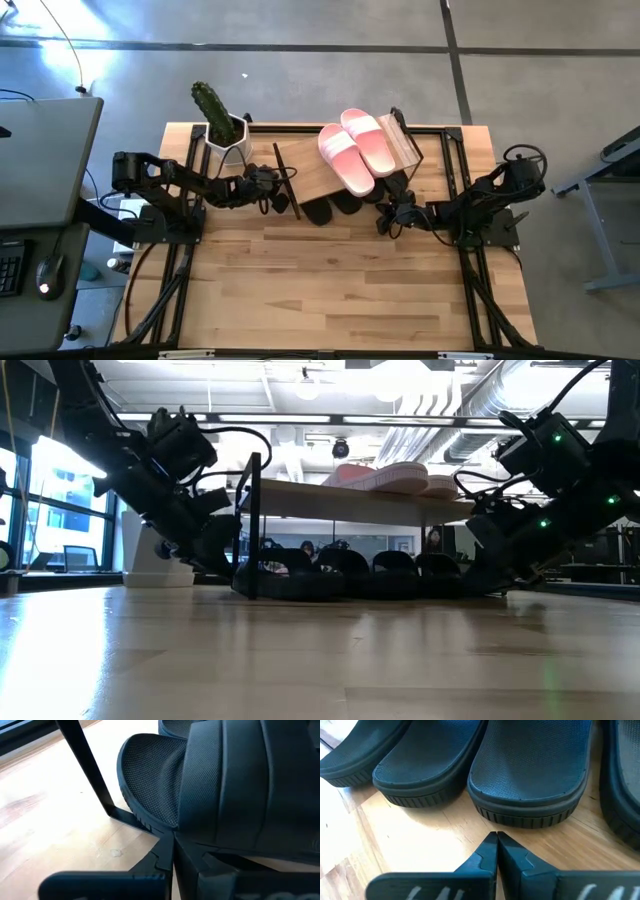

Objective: Pick and place slides into the shelf
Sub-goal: Adjust the black slides under the shelf, then adjust the pink slide on the shelf

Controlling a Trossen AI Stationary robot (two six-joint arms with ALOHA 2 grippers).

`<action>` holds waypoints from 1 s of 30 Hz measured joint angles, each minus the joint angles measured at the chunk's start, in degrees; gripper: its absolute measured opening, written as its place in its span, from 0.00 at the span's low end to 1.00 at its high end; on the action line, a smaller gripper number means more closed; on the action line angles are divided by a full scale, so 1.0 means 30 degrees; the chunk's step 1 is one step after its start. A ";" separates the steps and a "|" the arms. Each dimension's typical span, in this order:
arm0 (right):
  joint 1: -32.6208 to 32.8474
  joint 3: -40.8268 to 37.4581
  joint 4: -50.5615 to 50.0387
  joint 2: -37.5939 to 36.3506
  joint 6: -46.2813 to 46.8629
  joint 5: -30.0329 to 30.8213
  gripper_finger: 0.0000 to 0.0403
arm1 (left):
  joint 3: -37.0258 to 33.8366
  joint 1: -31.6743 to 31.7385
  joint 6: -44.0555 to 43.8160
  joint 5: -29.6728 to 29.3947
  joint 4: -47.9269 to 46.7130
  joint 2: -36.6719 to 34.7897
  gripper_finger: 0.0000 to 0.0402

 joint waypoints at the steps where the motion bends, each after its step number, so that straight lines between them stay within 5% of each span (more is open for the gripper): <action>1: 0.0000 0.0000 -0.0002 0.0000 0.0007 -0.0007 0.00 | 0.0000 0.0000 -0.0008 0.0091 0.0000 0.0000 0.00; 13: 0.0083 0.0000 0.0005 -0.0007 0.0211 -0.0321 0.00 | 0.0022 -0.0015 -0.0716 0.1545 -0.1515 -0.0411 0.00; 23: 0.2315 -0.0008 -0.0489 -0.0097 0.1110 -0.0011 0.00 | 0.0022 -0.0011 -0.0876 0.2788 -0.4096 -0.3115 0.00; 30: 0.4268 -0.0036 -0.0707 -0.2599 0.0461 -0.2409 0.00 | 0.0022 -0.1059 -0.1350 0.3009 -0.6269 -0.5818 0.00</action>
